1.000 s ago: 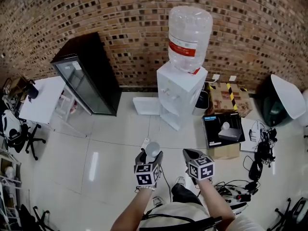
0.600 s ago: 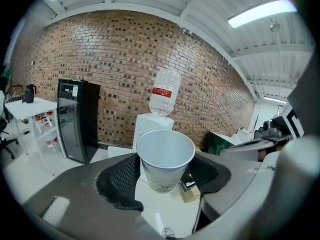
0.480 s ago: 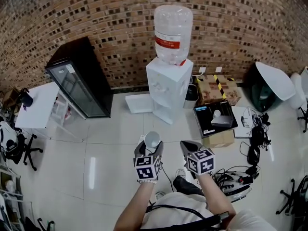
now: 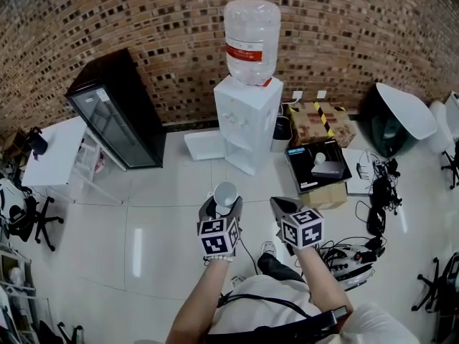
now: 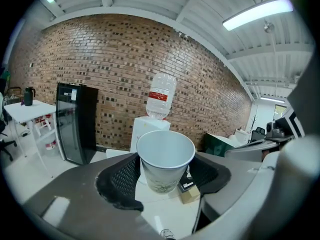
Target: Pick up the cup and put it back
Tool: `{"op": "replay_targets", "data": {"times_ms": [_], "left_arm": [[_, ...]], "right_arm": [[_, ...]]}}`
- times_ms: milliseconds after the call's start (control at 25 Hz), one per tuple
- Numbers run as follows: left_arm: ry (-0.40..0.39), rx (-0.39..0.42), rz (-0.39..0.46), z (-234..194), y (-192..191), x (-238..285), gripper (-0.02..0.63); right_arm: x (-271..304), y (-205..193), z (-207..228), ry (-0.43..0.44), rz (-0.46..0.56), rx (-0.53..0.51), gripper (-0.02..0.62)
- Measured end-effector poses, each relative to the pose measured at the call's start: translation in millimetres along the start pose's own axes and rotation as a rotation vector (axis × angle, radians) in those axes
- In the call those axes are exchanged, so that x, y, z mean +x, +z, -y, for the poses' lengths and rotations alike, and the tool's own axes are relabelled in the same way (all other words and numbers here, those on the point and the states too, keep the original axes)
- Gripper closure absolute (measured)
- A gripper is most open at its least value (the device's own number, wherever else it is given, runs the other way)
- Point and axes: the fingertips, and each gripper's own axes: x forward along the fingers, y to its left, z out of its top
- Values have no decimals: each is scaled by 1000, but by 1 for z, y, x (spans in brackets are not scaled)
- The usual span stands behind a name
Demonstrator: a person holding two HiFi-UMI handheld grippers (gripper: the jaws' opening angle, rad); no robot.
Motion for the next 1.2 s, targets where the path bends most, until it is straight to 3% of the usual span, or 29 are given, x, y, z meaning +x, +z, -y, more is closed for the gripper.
{"op": "replay_targets", "data": {"times_ms": [1200], "left_arm": [[22,-6,40,-14,19,0,291]], "right_arm": [[16,23,-11,40,27,-10,584]]}}
